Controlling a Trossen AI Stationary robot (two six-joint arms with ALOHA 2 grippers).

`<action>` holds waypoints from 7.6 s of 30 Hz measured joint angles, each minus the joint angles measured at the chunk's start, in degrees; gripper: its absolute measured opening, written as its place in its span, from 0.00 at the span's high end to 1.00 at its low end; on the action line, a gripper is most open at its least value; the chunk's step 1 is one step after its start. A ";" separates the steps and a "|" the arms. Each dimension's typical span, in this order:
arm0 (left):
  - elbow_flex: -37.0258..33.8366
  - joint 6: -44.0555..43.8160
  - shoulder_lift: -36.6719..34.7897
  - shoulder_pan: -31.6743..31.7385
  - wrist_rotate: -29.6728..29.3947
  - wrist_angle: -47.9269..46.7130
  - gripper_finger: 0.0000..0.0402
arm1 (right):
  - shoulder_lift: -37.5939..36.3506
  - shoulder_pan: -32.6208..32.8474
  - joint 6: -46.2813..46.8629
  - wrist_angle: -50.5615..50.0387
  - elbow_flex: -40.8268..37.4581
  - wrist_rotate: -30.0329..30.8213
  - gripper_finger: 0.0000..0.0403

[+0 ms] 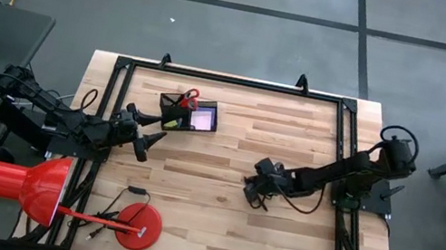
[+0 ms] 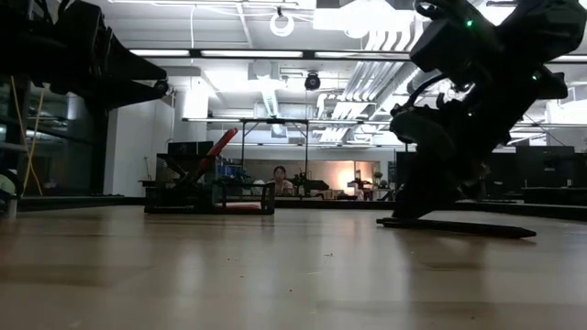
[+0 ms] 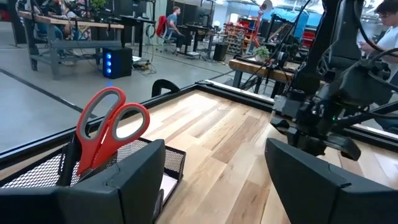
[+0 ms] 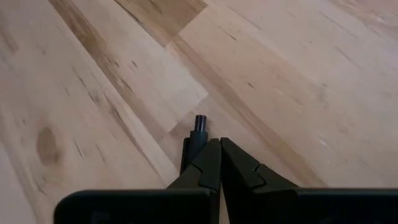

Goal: Pick and place office supplies into organizer
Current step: Put the black pen into the desk organizer

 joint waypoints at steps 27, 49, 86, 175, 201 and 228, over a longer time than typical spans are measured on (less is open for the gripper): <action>0.00 0.00 -0.02 0.00 -1.04 -0.34 0.34 | -4.83 23.15 23.53 -17.11 7.32 8.89 0.83; 0.00 0.04 -0.02 0.00 -1.07 -0.63 0.34 | -4.63 12.95 10.55 -15.28 7.32 6.19 0.77; 0.00 -0.02 -0.02 -0.01 -1.07 -1.68 0.34 | 6.15 4.02 -4.99 -7.55 7.50 8.19 0.65; 0.02 -0.03 -0.02 -0.02 1.49 -5.61 0.34 | 13.14 -0.79 -30.93 14.54 7.52 -0.77 0.69; 0.02 -6.04 -0.02 -0.03 5.86 -2.19 0.34 | 14.19 -0.52 -33.07 30.64 7.19 0.82 0.98; 0.02 -9.07 4.24 0.00 17.99 6.04 0.34 | 13.94 -2.86 -40.84 45.28 12.65 -4.21 0.96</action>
